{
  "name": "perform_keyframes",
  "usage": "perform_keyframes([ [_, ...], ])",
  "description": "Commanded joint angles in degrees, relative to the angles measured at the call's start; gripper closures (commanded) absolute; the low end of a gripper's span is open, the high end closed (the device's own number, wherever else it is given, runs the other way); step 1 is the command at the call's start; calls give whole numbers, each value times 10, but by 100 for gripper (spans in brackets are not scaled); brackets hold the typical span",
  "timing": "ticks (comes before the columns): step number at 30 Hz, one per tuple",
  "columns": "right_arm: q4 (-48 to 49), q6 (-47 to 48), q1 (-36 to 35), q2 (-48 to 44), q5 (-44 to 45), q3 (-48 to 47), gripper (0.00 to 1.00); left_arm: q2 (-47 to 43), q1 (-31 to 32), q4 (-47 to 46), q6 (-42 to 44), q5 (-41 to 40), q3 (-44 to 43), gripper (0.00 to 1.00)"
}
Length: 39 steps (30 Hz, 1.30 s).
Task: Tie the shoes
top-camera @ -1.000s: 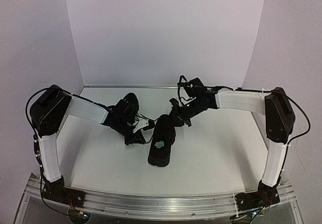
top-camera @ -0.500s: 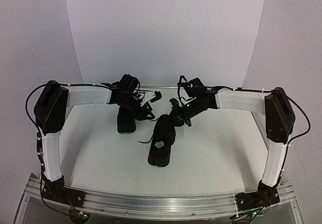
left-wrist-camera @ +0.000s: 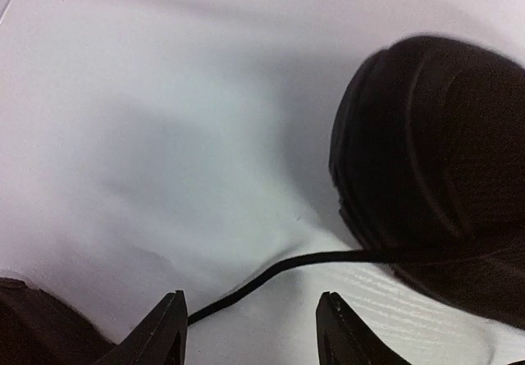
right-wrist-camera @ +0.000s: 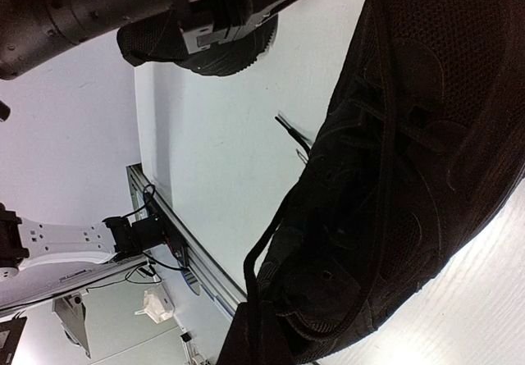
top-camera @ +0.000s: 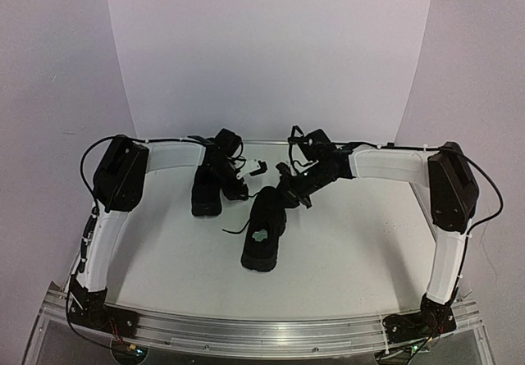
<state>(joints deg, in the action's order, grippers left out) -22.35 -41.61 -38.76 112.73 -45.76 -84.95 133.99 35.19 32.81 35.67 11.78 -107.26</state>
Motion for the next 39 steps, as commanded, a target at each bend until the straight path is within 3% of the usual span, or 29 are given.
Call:
perform_keyframes([
  [1, 2, 9, 1, 8, -5, -17, 100, 8, -6, 48, 35, -54, -29, 42],
  [15, 0, 1, 1, 13, 1, -28, 100, 88, -18, 62, 5, -15, -96, 33],
  [29, 0, -6, 2, 10, 8, -32, 100, 68, -10, 257, -31, 45, -63, 59],
  [39, -1, -7, 2, 3, 10, -24, 100, 16, 0, 350, -79, 123, -15, 67],
])
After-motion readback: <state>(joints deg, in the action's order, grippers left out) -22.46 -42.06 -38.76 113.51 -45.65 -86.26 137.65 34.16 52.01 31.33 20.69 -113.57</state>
